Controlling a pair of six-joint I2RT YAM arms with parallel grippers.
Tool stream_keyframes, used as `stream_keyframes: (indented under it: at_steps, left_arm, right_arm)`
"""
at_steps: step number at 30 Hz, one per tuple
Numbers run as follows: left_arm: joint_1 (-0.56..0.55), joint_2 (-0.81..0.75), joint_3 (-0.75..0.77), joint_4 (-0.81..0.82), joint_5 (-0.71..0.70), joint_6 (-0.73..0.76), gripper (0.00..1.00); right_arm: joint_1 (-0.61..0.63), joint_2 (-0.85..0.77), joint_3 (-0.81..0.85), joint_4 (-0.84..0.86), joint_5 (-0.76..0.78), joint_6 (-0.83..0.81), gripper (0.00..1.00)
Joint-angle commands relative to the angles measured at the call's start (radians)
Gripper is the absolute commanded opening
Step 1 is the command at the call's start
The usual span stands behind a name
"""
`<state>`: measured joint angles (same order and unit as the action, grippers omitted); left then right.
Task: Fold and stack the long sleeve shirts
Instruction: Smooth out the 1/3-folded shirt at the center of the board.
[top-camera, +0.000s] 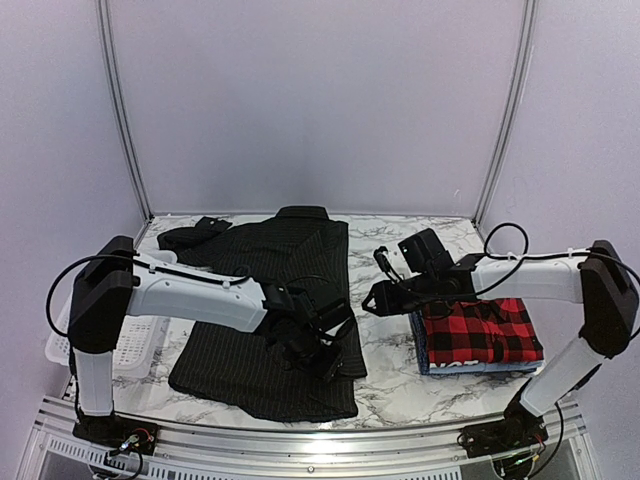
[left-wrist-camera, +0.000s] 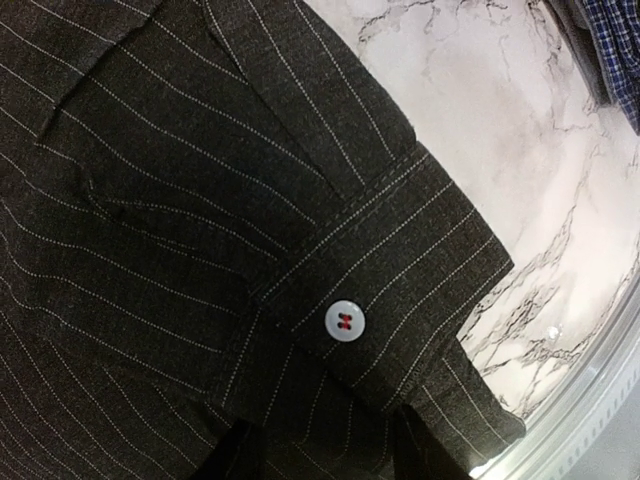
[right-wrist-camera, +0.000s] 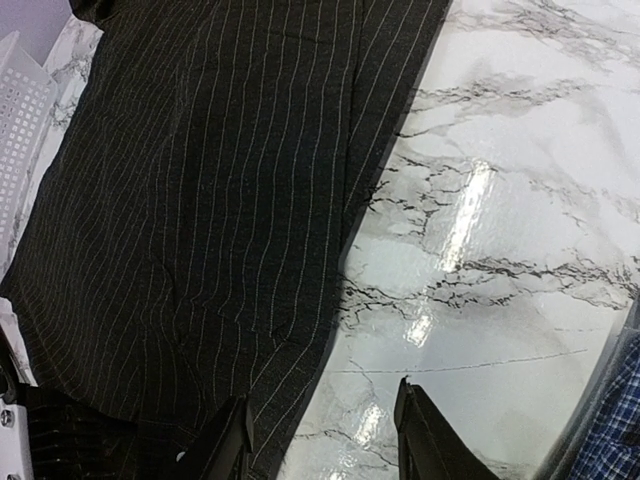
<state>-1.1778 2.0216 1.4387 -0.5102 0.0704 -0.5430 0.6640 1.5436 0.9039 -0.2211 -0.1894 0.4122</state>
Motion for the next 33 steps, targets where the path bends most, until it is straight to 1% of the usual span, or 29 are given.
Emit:
stream_keyframes:
  at_steps: [1,3,7,10,14,15,24,28,33]
  left_arm:
    - [-0.006,0.013,0.036,-0.016,-0.045,-0.052,0.43]
    - [-0.006,0.017,0.041,-0.018,-0.046,-0.053,0.37]
    - [-0.006,0.013,0.039,-0.019,-0.039,-0.057,0.2]
    - [-0.007,-0.007,0.029,-0.023,-0.036,-0.053,0.09]
    - [-0.007,-0.048,0.007,-0.039,-0.007,-0.041,0.01]
    - [-0.007,-0.061,-0.003,-0.044,0.0,-0.039,0.0]
    - [-0.008,-0.177,-0.103,-0.099,0.052,-0.042,0.0]
    - [-0.014,-0.19,-0.135,-0.1,0.06,-0.051,0.0]
    - [-0.021,-0.176,-0.138,-0.097,0.068,-0.059,0.0]
  right_arm:
    - [0.007,-0.037,-0.012,0.022,0.013,-0.018,0.45]
    - [0.008,-0.037,-0.015,0.023,0.013,-0.018,0.44]
    - [0.008,-0.041,-0.02,0.028,0.016,-0.019,0.44]
    - [0.007,-0.043,-0.016,0.028,0.016,-0.022,0.43]
    - [0.007,-0.043,-0.007,0.022,0.017,-0.03,0.44]
    - [0.008,-0.042,-0.003,0.018,0.019,-0.032,0.44]
    - [0.007,-0.04,0.021,-0.001,0.027,-0.041,0.44]
    - [0.007,-0.036,0.025,0.002,0.028,-0.039,0.44]
    - [0.008,-0.03,0.029,0.005,0.028,-0.039,0.44]
